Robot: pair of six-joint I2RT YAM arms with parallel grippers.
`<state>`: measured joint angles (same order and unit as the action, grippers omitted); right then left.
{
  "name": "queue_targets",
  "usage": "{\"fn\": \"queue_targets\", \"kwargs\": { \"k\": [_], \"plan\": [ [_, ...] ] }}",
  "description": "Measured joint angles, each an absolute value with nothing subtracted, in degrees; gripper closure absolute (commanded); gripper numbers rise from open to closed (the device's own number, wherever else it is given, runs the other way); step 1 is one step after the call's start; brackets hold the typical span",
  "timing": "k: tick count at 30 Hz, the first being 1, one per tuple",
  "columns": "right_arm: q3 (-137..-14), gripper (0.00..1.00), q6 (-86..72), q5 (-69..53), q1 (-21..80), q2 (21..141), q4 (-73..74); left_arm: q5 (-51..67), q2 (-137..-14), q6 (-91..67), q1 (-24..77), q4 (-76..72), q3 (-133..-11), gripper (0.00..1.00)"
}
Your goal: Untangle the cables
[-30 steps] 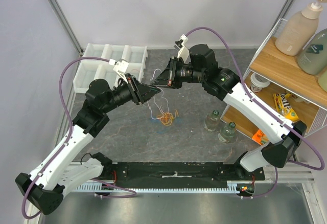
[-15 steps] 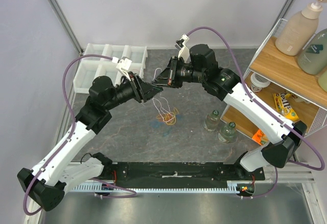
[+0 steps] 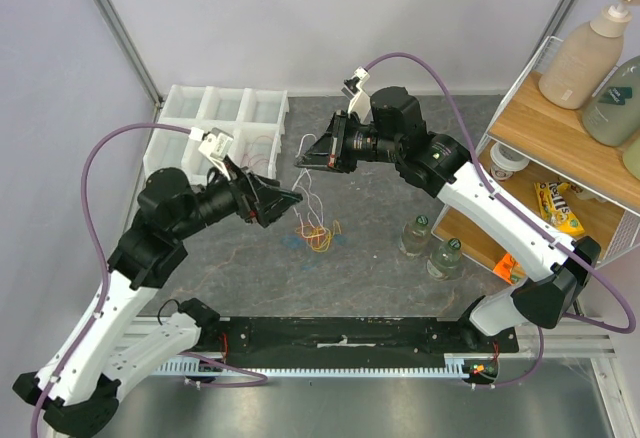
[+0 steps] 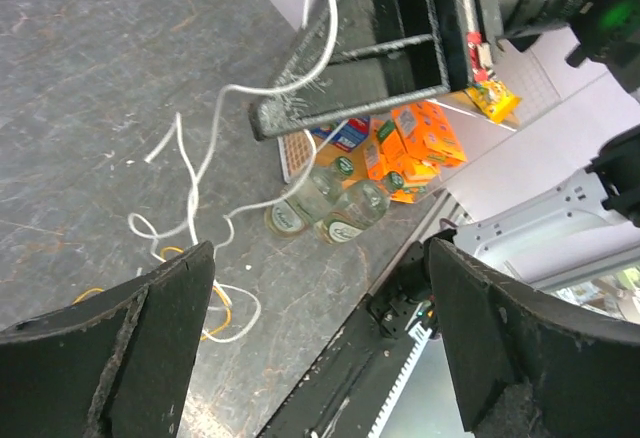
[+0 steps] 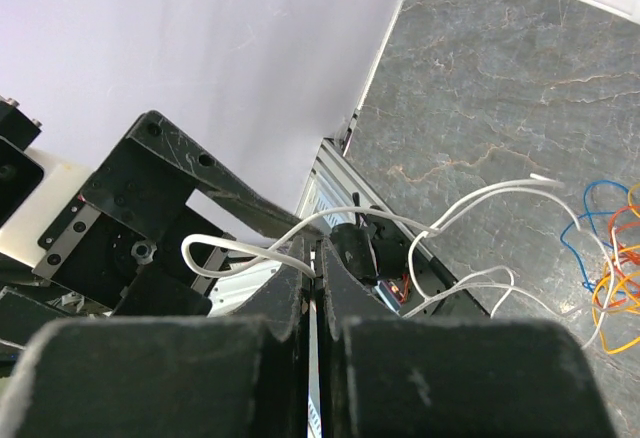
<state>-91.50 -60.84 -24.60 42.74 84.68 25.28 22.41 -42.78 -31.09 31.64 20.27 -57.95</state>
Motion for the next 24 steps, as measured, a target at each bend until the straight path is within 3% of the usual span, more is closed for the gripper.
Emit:
{"fn": "queue_targets", "kwargs": {
  "k": [12, 19, 24],
  "plan": [
    [-91.5, 1.0, -60.5, -25.2, 42.8, 84.7, 25.3, 26.5, -53.7, -12.4, 30.8, 21.8, -59.6, 0.04],
    [-91.5, 1.0, -60.5, -25.1, 42.8, 84.2, 25.3, 33.6, -57.0, -10.8, 28.7, 14.7, -59.0, 0.03],
    [-91.8, 1.0, -60.5, -25.1, 42.8, 83.8, 25.3, 36.3, -58.3, -11.5, 28.7, 11.5, -57.7, 0.16]
  ]
}}
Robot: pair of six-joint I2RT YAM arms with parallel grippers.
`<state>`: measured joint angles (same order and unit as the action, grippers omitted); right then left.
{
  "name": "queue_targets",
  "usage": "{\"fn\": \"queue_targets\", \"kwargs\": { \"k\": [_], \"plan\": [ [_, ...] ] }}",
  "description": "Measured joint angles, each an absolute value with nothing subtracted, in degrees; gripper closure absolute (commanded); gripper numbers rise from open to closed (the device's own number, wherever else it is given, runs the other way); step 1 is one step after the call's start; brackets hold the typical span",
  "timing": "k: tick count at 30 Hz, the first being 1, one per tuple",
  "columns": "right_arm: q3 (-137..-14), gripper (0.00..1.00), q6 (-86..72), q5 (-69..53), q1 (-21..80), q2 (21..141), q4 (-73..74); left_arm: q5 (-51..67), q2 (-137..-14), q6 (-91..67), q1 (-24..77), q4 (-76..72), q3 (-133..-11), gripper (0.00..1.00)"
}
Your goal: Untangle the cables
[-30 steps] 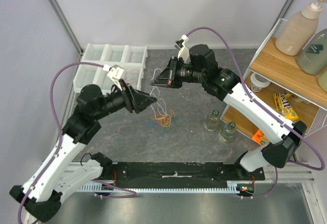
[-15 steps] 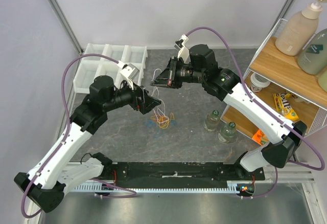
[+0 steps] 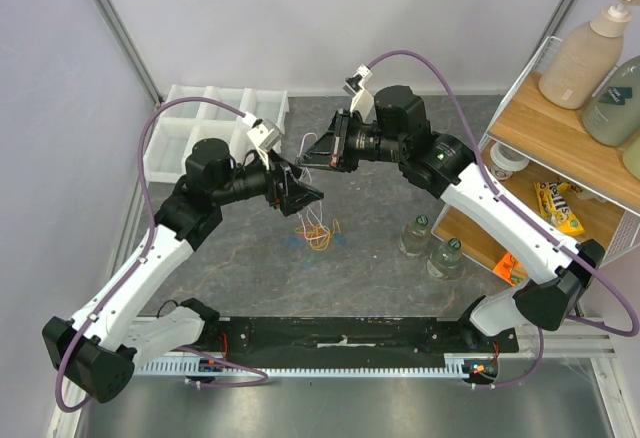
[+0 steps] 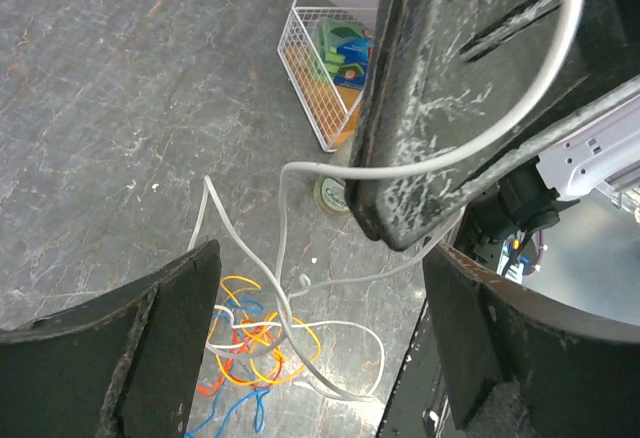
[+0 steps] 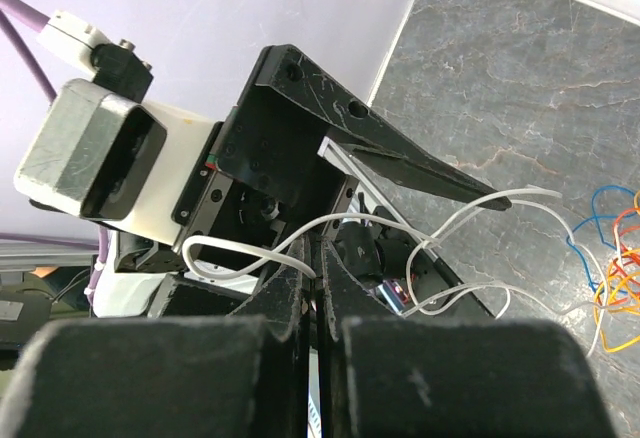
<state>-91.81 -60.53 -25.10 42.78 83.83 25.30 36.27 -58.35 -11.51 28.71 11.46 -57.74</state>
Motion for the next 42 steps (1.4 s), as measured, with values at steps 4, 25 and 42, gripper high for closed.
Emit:
{"fn": "queue_targets", "kwargs": {
  "k": [4, 25, 42],
  "plan": [
    [-92.1, 1.0, -60.6, -25.1, 42.8, 83.8, 25.2, 36.0, -58.1, -13.0, 28.7, 8.5, -56.0, 0.3],
    [-93.2, 0.29, -41.7, -22.1, 35.0, 80.0, 38.8, 27.9, -53.8, -18.7, 29.0, 6.3, -55.5, 0.98],
    [-62.2, 0.24, -22.2, -18.3, 35.6, 71.3, 41.6, 22.4, -52.5, -34.1, 29.0, 16.1, -67.0, 0.98]
  ]
}}
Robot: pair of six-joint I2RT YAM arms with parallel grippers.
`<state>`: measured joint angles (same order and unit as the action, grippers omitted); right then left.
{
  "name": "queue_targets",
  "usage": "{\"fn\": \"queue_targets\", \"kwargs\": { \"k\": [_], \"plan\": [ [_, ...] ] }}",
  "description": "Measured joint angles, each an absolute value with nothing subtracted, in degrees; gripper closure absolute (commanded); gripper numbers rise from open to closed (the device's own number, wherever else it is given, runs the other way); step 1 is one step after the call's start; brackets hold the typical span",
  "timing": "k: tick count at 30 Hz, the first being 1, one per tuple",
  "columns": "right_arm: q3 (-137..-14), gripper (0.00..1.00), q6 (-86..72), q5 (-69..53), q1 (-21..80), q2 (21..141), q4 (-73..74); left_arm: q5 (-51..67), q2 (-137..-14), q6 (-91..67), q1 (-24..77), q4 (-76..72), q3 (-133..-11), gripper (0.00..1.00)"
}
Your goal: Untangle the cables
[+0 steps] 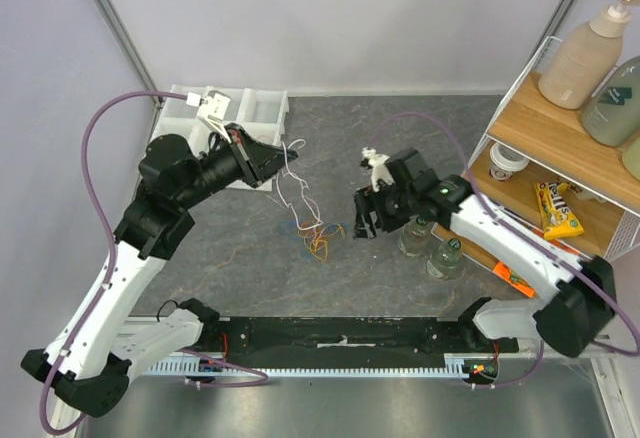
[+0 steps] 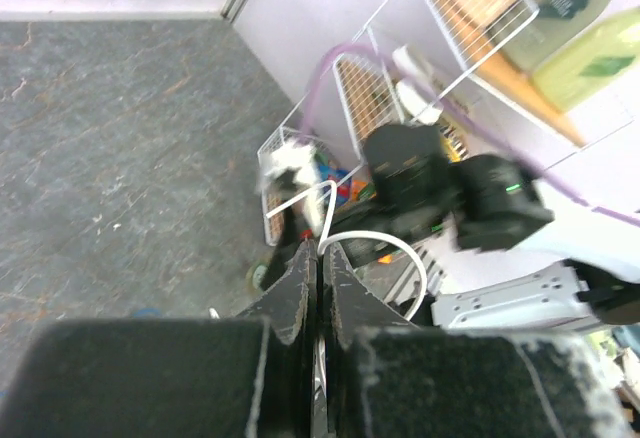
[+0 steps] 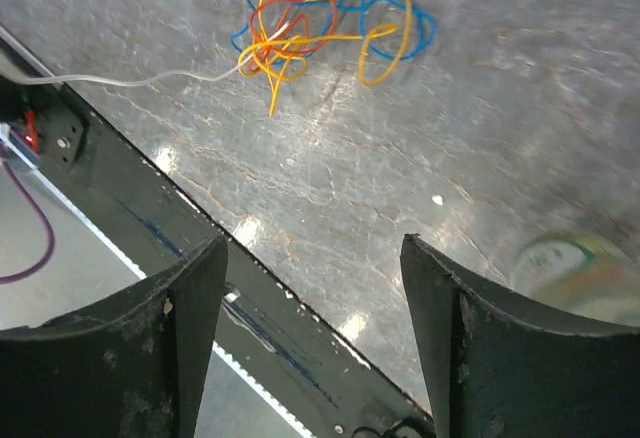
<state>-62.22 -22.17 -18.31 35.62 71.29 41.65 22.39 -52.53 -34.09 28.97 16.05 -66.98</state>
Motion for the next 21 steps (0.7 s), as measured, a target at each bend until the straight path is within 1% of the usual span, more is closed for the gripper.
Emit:
{"fn": "queue_targets", "kwargs": {
  "k": [5, 6, 7, 10, 15, 19, 21],
  "plan": [
    [-61.0, 0.25, -22.5, -17.8, 42.6, 80.9, 33.5, 20.8, -54.2, -37.3, 28.9, 19.1, -74.8, 0.98],
    [-60.3, 0.27, -22.5, -17.7, 43.8, 81.9, 31.6, 20.5, -54.4, -37.8, 28.9, 19.4, -75.7, 0.98],
    [-58.5, 0.3, -22.8, -17.7, 45.2, 82.5, 27.9, 19.9, -54.5, -38.5, 28.9, 19.7, -76.6, 0.98],
    [-53.5, 0.33, -24.4, -17.5, 47.5, 82.7, 19.7, 19.5, -55.0, -40.6, 28.9, 20.1, -77.9, 0.98],
    [-48.7, 0.34, -27.9, -15.0, 48.6, 84.4, 7.9, 19.5, -56.0, -43.2, 28.9, 20.5, -78.3, 0.98],
    [-47.1, 0.43, -30.6, -11.9, 50.1, 86.3, -0.5, 19.5, -56.4, -44.8, 28.9, 20.4, -78.4, 0.98],
    [-46.7, 0.52, -31.6, -11.0, 50.5, 87.6, -3.4, 19.5, -56.5, -45.5, 28.9, 20.5, -78.7, 0.98]
  ]
}}
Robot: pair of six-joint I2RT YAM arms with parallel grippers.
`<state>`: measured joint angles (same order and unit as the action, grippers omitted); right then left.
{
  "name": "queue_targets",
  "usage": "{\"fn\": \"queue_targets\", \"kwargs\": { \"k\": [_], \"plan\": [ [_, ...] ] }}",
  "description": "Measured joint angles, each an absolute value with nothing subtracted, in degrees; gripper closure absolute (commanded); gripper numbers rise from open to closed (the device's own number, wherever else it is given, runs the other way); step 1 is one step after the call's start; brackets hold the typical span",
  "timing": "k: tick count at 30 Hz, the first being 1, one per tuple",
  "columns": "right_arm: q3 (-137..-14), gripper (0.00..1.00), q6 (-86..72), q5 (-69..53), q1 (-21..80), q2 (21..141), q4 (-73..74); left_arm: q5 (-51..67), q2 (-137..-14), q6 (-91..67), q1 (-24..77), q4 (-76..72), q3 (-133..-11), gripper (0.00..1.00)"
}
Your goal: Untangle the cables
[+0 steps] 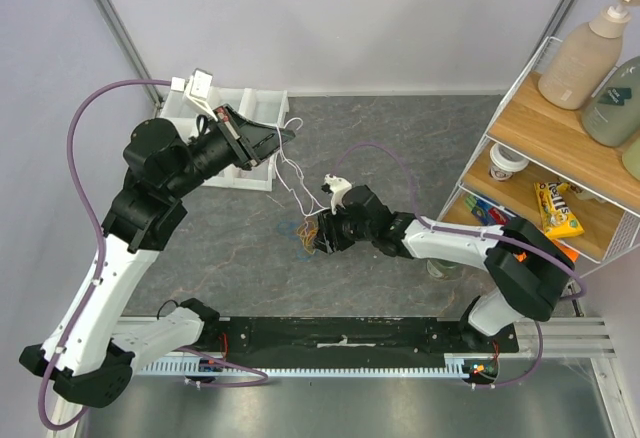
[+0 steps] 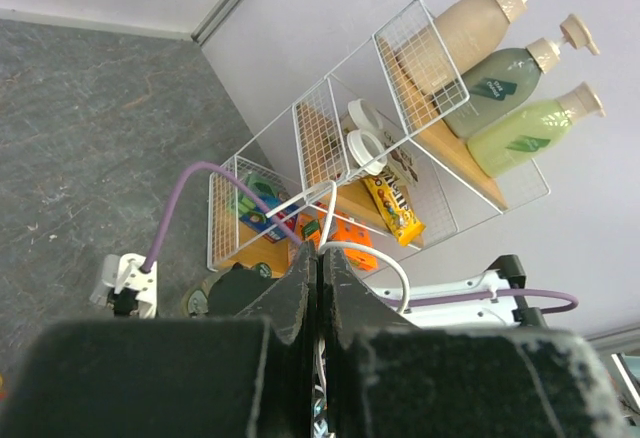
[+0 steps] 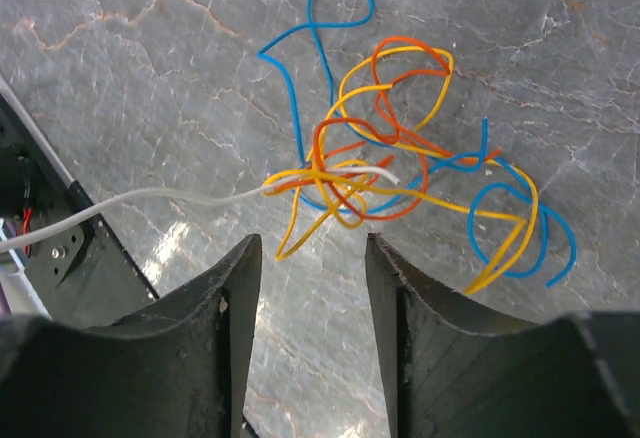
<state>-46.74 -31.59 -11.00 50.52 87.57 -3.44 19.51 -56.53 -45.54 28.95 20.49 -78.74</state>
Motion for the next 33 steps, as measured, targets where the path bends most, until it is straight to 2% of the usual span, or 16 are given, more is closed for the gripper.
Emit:
{"fn": "queue_targets", "kwargs": {
  "k": [3, 9, 19, 25, 28, 29, 33],
  "plan": [
    [-46.1, 0.6, -32.8, -9.7, 50.8, 89.6, -7.0, 19.5, -56.6, -46.2, 28.9, 20.4, -79.5, 0.99],
    [-46.1, 1.0, -33.9, -6.9, 50.8, 92.3, -9.5, 19.5, -56.6, -46.9, 28.9, 20.4, -81.1, 0.98],
    [-46.1, 1.0, -33.6, 2.0, 50.6, 92.5, -6.8, 17.3, -55.2, -46.9, 28.9, 26.2, -91.6, 0.98],
    [-45.0, 1.0, -32.1, 6.7, 47.6, 92.1, -1.7, 14.8, -59.5, -42.6, 28.9, 34.8, -114.3, 0.98],
    [-44.8, 1.0, -30.3, 6.9, 46.3, 91.3, 1.3, 13.1, -60.6, -39.6, 28.9, 36.8, -121.6, 0.98],
    [-44.8, 0.98, -29.5, 6.6, 46.1, 90.7, 2.5, 12.2, -60.5, -38.8, 28.9, 37.5, -122.6, 0.98],
    [-45.1, 0.77, -26.4, 3.7, 46.2, 85.9, 7.9, 8.9, -60.2, -37.2, 28.9, 39.3, -120.8, 0.98]
  ]
}}
